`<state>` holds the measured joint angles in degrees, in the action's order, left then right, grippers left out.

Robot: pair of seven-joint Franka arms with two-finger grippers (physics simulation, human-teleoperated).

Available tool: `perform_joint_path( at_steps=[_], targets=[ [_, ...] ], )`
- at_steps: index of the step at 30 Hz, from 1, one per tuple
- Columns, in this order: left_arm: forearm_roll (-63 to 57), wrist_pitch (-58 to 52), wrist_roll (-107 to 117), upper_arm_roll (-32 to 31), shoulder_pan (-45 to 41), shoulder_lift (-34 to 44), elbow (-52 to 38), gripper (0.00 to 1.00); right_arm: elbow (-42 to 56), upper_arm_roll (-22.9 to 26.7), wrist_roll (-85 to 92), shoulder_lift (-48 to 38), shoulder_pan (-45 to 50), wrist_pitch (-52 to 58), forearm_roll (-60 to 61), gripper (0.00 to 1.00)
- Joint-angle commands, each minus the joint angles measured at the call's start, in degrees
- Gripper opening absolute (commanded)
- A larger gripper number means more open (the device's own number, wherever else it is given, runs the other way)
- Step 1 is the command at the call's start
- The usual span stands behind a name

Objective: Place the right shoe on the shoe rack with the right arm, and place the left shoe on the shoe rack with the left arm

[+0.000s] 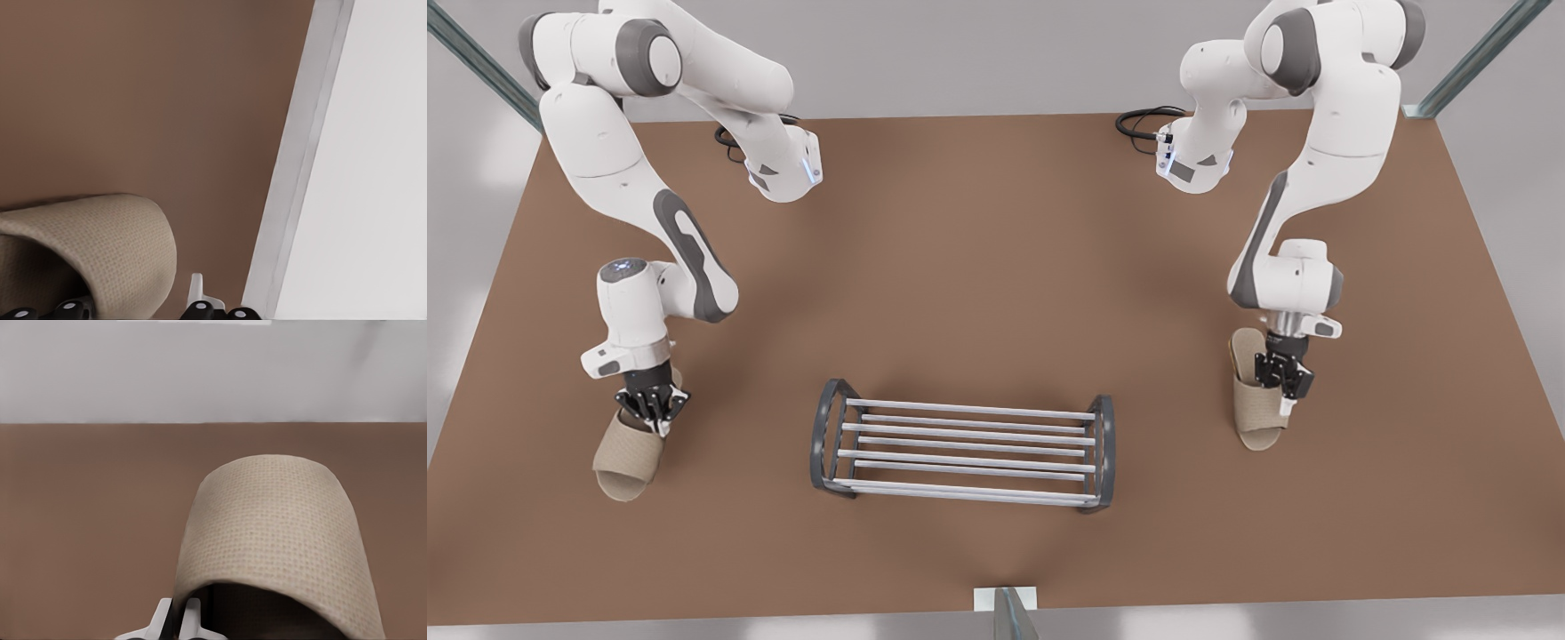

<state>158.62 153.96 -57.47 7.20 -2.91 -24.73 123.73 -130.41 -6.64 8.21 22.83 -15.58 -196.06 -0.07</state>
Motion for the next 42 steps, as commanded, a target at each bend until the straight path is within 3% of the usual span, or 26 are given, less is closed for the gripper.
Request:
perform_joint_path(
  at_steps=[1,2,3,6,9,11,13,17,24,28,29,33,34,35,38,42],
  targets=[
    [0.1,-0.2,-0.4,-0.3,0.3,0.1,-0.5,0.55,0.4,-2.4,-0.3,-5.6,0.1,10.2,-0.4,0.21],
    [0.2,-0.2,0.1,-0.6,0.4,0.1,-0.7,0.30,1.5,-4.0,-1.0,-8.3,0.1,16.2,0.1,0.21],
    [0.4,-0.2,3.9,-0.7,0.6,0.6,-0.9,0.21,4.0,-7.1,-3.8,-11.1,0.1,24.7,0.4,0.21],
    [0.1,0.2,7.4,-1.3,0.7,3.0,-1.0,0.21,10.1,-15.2,-15.3,-18.1,2.5,42.7,0.5,0.21],
    [-0.1,6.7,10.3,-2.2,0.4,9.2,-1.0,0.21,24.2,-16.7,-40.0,-16.9,15.2,61.0,4.3,0.21],
    [-0.1,18.5,12.7,-6.2,-0.5,15.8,-2.7,0.21,30.5,-16.7,-52.6,-13.2,21.6,62.6,4.2,0.21],
    [-0.1,23.0,12.7,-8.3,-1.8,18.5,-5.1,0.21,35.1,-16.5,-61.3,-8.9,26.7,62.8,3.5,0.21],
    [-0.7,30.3,13.0,-13.8,-1.8,16.3,-15.5,0.21,47.9,-16.0,-66.0,3.9,31.6,62.5,1.1,0.21],
    [-0.2,46.7,13.5,-25.0,-2.4,13.7,-29.0,0.21,55.7,-14.2,-65.6,12.7,31.5,62.0,0.9,0.21],
    [-0.3,46.6,14.3,-25.4,-8.9,9.3,-32.3,0.21,55.5,-12.7,-65.4,14.1,31.3,61.5,0.9,0.21],
    [-0.4,46.6,14.3,-23.1,-13.6,8.7,-32.8,0.21,55.5,-12.5,-65.3,14.7,31.3,61.1,0.9,0.21],
    [-1.2,46.6,16.9,-23.1,-17.1,7.4,-34.6,0.21,54.8,-12.2,-65.3,15.6,31.1,59.7,0.9,0.21],
    [-1.2,46.7,17.0,-23.1,-17.2,8.3,-34.5,0.21,54.7,-12.2,-65.0,15.8,30.9,59.3,1.0,0.65],
    [-1.2,46.7,17.0,-23.1,-17.3,8.3,-34.5,0.21,53.9,-12.1,-65.0,15.7,30.8,58.2,1.0,1.00],
    [-1.3,46.6,17.8,-23.0,-19.3,7.3,-34.7,0.21,52.7,-12.1,-64.9,15.7,30.6,56.7,1.0,1.00],
    [-6.7,46.6,17.8,-22.5,-24.7,-1.5,-44.5,0.21,52.2,-12.2,-63.2,15.4,29.6,56.9,1.2,1.00]
  ],
)
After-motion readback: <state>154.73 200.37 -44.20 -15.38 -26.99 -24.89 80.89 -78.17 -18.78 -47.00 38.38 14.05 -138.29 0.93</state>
